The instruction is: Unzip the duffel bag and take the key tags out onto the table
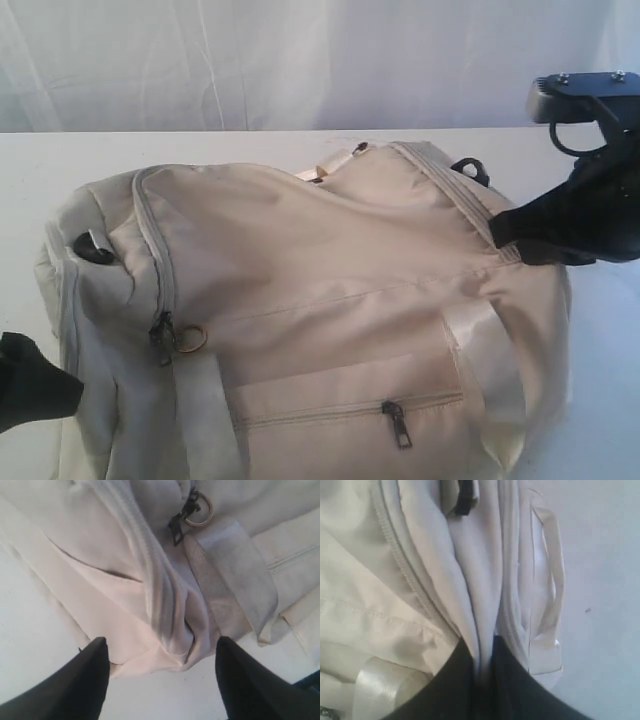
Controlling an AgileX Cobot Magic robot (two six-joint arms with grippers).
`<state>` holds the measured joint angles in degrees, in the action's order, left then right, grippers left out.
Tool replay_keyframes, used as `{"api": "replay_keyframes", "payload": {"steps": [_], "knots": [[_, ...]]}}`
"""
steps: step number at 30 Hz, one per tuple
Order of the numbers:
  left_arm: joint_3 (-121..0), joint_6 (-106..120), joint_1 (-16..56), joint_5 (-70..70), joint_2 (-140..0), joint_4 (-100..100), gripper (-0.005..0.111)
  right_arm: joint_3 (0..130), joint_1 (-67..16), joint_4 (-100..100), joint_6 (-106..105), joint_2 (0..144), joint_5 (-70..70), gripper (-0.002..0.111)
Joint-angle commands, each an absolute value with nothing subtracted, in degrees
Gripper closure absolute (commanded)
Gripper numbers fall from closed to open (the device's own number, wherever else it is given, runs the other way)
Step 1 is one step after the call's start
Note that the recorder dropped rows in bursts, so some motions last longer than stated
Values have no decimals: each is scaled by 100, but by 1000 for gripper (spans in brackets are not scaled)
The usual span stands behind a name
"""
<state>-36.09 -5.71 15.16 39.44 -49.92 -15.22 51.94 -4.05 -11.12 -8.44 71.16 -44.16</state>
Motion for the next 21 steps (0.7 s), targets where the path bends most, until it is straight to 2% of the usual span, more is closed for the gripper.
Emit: {"api": "replay_keyframes", "payload": {"steps": [1, 4, 10, 13, 17, 19, 20, 21], "knots": [[-3266, -236, 1533, 3361, -5006, -2212, 42, 5156, -395, -810, -678, 6727, -5178, 108], [-3138, 254, 1533, 2976, -5010, -2824, 42, 4988, -395, -807, -689, 6701, -5235, 108], [-3123, 494, 1533, 2638, -5248, -2809, 42, 4744, -395, -1414, -1247, 6701, -5143, 106], [-3123, 494, 1533, 2436, -5466, -2720, 42, 4722, -395, -1624, -1396, 6701, -5280, 94], [-3123, 494, 1533, 2158, -5724, -2503, 44, 4722, -395, -1566, -1396, 6701, -5391, 70], [-3123, 494, 1533, 2100, -5838, -2440, 53, 4733, -395, -1551, -1396, 6690, -5377, 58], [-3123, 494, 1533, 2100, -5928, -2357, 75, 4761, -395, -1539, -1415, 6656, -5282, 53], [-3123, 494, 1533, 2112, -5955, -2255, 93, 4822, -395, -1539, -1430, 6607, -5193, 53]]}}
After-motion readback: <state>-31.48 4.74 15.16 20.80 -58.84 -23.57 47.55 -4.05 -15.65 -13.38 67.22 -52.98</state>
